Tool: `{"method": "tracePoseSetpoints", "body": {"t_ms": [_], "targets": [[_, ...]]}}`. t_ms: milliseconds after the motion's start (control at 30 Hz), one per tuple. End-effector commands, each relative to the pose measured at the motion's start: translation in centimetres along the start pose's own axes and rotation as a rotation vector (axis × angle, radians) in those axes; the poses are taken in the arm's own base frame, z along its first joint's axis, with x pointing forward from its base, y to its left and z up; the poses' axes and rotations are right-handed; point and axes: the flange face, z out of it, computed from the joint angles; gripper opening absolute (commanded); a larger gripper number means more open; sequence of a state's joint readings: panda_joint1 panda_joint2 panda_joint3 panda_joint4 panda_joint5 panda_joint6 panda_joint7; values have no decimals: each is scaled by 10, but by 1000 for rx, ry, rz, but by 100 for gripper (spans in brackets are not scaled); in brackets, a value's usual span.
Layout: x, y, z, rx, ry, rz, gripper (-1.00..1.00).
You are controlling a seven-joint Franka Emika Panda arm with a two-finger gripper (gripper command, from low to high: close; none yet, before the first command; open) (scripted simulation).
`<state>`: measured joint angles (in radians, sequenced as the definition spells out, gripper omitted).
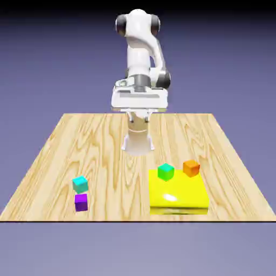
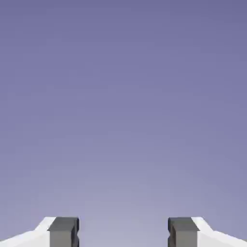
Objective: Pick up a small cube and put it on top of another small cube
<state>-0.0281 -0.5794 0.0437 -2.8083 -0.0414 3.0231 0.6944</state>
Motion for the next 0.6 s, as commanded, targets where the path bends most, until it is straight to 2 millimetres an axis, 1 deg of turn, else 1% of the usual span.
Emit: {"method": "tracePoseSetpoints", "body": {"t_ms": [0, 133, 267, 433, 567], "targets": [[-2, -3, -2, -19, 10, -85, 0], [-11, -14, -4, -117, 38, -423, 0], [-23, -20, -1, -243, 39, -759, 0], [-37, -19, 11, -433, -10, -1170, 0], [-49, -12, 26, -601, -101, -1488, 0]]}}
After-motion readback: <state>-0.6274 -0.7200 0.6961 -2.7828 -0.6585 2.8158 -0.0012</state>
